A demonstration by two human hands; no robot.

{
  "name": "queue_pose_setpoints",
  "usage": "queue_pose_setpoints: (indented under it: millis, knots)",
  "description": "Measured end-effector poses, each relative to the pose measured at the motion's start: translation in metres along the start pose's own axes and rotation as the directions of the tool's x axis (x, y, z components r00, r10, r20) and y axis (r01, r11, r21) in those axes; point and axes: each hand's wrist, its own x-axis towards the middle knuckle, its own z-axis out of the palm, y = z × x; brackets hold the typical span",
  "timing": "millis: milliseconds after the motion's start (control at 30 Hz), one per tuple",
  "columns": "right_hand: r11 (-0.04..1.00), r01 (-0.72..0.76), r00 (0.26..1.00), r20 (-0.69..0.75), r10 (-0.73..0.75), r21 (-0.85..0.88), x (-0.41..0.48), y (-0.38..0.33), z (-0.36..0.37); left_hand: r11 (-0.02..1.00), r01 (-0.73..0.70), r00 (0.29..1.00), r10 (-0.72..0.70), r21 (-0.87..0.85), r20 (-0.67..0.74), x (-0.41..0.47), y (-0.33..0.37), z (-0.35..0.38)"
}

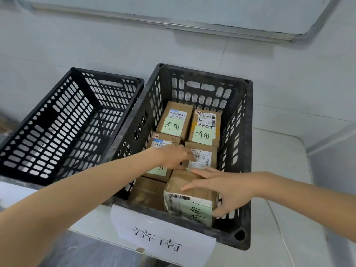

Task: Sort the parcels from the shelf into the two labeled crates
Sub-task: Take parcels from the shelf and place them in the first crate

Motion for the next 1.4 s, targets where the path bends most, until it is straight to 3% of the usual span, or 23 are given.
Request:
queue_pose_setpoints:
  millis: [67, 267, 467, 600, 1133, 1233, 1400]
  knots:
    - [0.997, -0.018, 1.0, -0.01, 0.019, 0.073, 0.002, -0.004, -0.004, 0.998, 0.022, 1.0, -0.021, -0.055, 0.016, 0.002, -0.001, 0.0]
    - [0.999, 0.0, 0.99, -0.139, 0.006, 0.041, 0.005, -0.014, 0.005, 0.978, 0.04, 0.998, -0.029, -0.207, 0.057, 0.005, -0.002, -0.01]
    - [0.99, -0.006, 0.979, -0.201, -0.023, -0.142, 0.007, -0.015, 0.02, 0.982, -0.11, 0.993, 0.114, 0.155, -0.016, 0.018, 0.012, 0.002]
    - [0.984, 0.004, 0.975, -0.22, -0.044, -0.179, 0.007, -0.012, 0.022, 0.962, -0.152, 0.986, 0.164, 0.228, -0.034, 0.026, 0.015, 0.014]
    - [0.962, 0.011, 0.967, -0.242, -0.08, -0.272, 0.006, -0.014, 0.028, 0.896, -0.068, 0.997, 0.081, 0.438, -0.012, 0.027, 0.011, 0.032]
    - [0.958, 0.007, 0.966, -0.245, -0.081, -0.287, 0.006, -0.012, 0.031, 0.911, -0.077, 0.996, 0.089, 0.404, -0.011, 0.027, 0.008, 0.034]
    - [0.951, -0.005, 0.963, -0.258, -0.078, -0.308, 0.006, -0.013, 0.036, 0.976, -0.101, 0.995, 0.103, 0.192, -0.001, 0.024, 0.004, 0.034]
